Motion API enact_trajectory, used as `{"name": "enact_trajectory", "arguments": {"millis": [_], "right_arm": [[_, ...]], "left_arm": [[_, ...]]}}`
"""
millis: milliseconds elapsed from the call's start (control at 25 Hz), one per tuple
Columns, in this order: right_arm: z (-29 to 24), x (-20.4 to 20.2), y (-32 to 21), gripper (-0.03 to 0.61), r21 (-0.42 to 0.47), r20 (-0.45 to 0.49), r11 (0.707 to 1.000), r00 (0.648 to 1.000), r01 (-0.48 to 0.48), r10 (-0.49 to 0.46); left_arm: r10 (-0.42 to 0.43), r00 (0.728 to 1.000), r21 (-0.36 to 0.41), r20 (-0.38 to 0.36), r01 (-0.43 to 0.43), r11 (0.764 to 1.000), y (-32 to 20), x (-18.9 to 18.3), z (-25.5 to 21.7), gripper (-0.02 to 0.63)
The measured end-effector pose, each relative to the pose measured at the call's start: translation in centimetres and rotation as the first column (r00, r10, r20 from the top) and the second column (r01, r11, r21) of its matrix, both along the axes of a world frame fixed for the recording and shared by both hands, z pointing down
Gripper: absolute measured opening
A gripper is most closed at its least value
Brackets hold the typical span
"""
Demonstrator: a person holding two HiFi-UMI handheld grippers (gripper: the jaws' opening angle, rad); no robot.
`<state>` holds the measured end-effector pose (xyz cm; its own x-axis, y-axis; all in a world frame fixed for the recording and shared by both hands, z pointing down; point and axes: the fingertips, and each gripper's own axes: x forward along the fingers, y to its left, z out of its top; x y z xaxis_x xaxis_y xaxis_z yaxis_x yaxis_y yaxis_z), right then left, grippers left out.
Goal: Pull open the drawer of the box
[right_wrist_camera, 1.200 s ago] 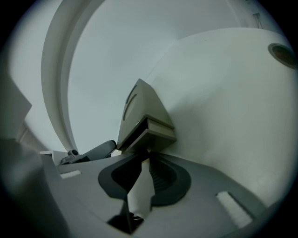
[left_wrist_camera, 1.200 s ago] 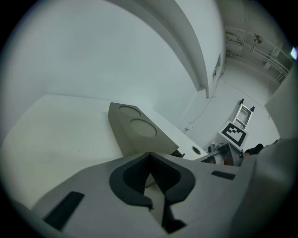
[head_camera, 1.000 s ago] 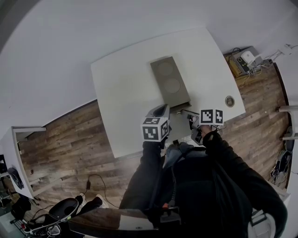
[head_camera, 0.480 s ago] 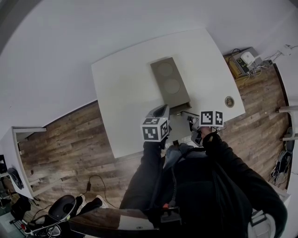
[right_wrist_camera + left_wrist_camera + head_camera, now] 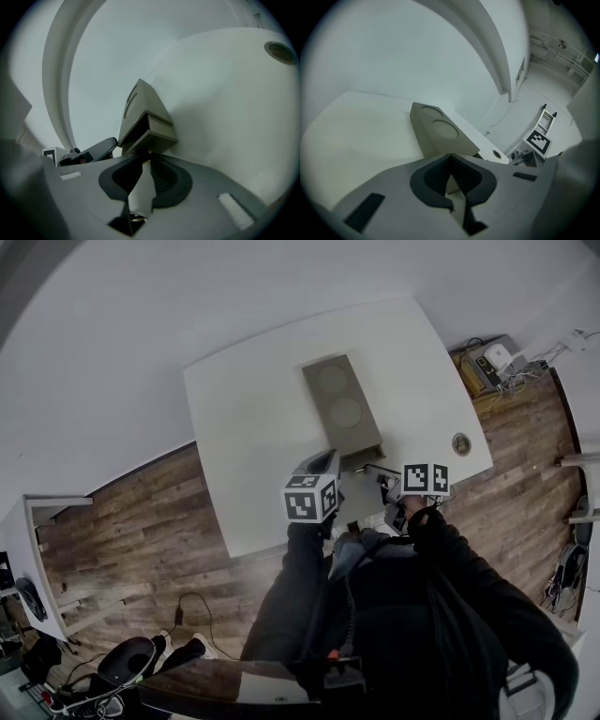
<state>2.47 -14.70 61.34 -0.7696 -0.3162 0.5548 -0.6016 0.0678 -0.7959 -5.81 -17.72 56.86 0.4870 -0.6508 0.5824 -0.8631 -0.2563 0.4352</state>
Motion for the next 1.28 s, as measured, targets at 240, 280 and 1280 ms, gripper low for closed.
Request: {"name": "enact_trajectory", "arguments": {"millis": [240, 280, 1280], "right_arm": [[0.0, 0.2, 0.1, 0.055, -0.002, -0.001, 1.000, 1.000, -0.001, 0.001], [0.0, 0.2, 0.2, 0.055, -0.001, -0.001, 1.000, 1.000, -0.002, 0.002], [0.1, 0.5, 1.0, 0.055, -0.005, -0.006, 1.000, 1.000, -0.002, 0.002]], "left_arm": [[0.002, 1.000, 0.000, 0.000, -0.002, 1.000, -0.1, 0.1, 0.0, 0.002], [0.002, 1.000, 0.000, 0.000, -0.002, 1.000, -0.1, 0.1, 0.0, 0.001], [0.004, 1.000, 0.000, -0.004, -0.004, 1.000, -0.1, 0.1, 0.1, 0.001]]}}
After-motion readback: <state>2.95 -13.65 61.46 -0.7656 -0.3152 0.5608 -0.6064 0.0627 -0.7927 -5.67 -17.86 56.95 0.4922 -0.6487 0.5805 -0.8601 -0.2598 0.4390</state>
